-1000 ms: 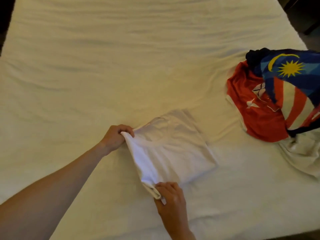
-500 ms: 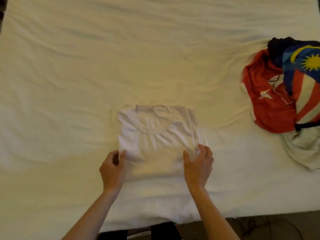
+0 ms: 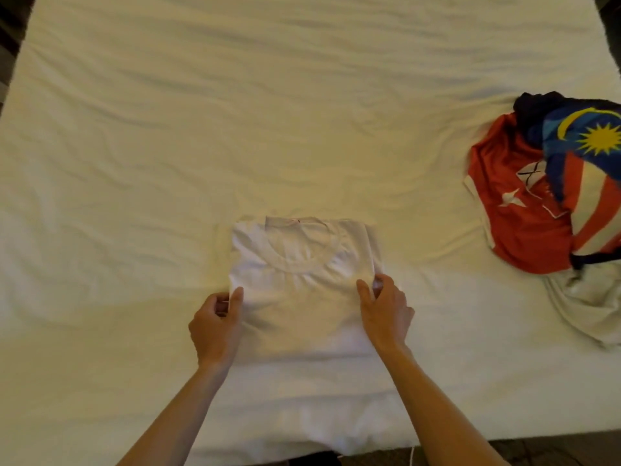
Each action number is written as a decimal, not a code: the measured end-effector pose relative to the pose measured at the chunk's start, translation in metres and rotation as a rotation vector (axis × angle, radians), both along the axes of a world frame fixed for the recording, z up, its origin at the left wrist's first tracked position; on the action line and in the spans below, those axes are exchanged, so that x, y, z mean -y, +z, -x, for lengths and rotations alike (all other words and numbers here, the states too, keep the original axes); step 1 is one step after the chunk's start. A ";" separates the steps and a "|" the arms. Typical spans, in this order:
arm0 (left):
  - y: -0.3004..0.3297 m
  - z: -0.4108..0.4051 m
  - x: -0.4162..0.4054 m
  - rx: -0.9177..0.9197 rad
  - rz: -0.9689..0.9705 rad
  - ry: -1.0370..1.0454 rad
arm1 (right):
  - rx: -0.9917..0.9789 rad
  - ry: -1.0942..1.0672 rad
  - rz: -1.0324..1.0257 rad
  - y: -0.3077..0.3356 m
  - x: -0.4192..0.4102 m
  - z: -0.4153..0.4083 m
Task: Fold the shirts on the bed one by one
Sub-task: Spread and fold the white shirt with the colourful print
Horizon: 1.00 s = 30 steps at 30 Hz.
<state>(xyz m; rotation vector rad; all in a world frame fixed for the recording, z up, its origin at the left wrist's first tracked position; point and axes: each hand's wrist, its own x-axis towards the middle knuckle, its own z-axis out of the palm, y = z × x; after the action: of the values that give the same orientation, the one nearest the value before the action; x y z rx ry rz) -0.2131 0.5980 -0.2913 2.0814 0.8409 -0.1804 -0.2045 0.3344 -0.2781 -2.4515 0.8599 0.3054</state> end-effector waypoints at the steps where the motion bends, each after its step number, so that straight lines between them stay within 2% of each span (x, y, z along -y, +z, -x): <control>1: -0.001 -0.002 0.001 -0.006 -0.001 -0.014 | -0.028 -0.002 -0.022 -0.001 0.002 -0.007; 5: -0.003 -0.007 0.004 -0.031 0.000 -0.036 | 0.019 -0.072 -0.184 -0.007 0.009 -0.023; 8: -0.001 -0.015 0.010 -0.063 -0.016 0.005 | -0.040 -0.183 -0.375 -0.009 0.016 -0.035; 12: -0.003 -0.026 0.012 -0.053 -0.053 -0.037 | -0.086 -0.101 -0.390 -0.010 0.025 -0.039; 17: -0.002 -0.034 0.017 0.087 -0.044 -0.057 | 0.115 -0.162 -0.348 -0.009 0.029 -0.038; 24: -0.011 -0.016 0.020 -0.097 -0.092 0.103 | 0.115 -0.357 -0.354 -0.015 0.012 -0.016; 27: -0.008 0.005 0.009 -0.113 -0.099 0.014 | 0.037 -0.377 -0.332 -0.014 0.018 0.006; 30: -0.003 0.018 0.004 -0.018 -0.082 -0.111 | 0.052 -0.280 -0.302 -0.013 0.027 0.025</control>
<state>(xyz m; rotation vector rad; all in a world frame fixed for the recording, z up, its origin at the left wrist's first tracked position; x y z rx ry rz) -0.2310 0.5939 -0.2946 2.2084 0.7556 -0.2284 -0.2299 0.3073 -0.2906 -2.0240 1.0377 0.2470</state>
